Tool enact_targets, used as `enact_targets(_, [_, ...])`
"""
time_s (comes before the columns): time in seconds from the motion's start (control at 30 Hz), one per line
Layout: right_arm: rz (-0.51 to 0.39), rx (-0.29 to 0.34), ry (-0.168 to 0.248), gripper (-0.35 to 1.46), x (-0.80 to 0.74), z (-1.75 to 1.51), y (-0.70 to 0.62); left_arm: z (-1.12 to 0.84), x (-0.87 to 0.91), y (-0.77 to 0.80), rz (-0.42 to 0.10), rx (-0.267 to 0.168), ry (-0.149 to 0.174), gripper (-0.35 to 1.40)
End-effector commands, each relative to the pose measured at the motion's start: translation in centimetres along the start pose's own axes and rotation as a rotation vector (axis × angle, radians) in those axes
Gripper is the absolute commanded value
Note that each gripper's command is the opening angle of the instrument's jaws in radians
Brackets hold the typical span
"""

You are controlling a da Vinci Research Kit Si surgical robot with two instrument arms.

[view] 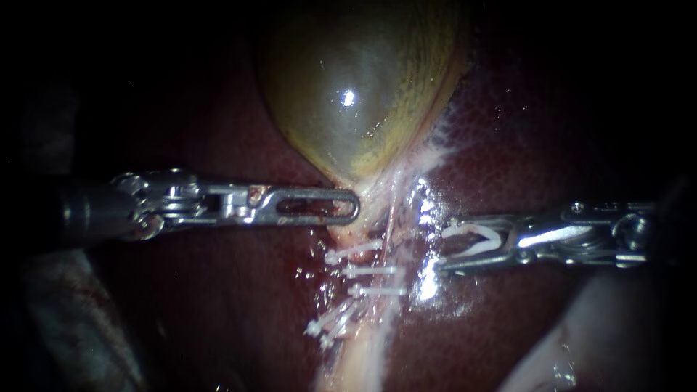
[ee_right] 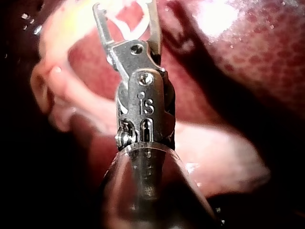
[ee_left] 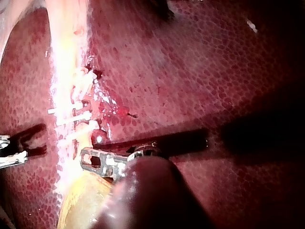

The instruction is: Clipping third clip right tube

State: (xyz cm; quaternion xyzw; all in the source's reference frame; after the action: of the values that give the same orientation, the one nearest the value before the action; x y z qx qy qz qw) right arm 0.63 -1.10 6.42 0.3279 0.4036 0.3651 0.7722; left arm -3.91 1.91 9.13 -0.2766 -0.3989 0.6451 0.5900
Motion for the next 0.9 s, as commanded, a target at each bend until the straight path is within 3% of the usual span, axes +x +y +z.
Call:
enact_targets(0.03, [0.005, 0.003, -0.002, 0.58, 0.00, 0.01, 0.00, -0.01, 0.00, 0.00, 0.000, -0.001, -0.001, -0.35])
enact_targets(0.6, [0.051, 0.006, 0.005, 0.58, 0.06, 0.36, 0.03, -0.28, 0.00, 0.18, -0.008, -0.014, -0.013, -0.35])
enact_targets(0.9, [0.067, 0.001, 0.011, 0.58, 0.03, 0.53, 0.15, -0.50, -0.02, 0.31, -0.014, -0.016, -0.017, -0.35])
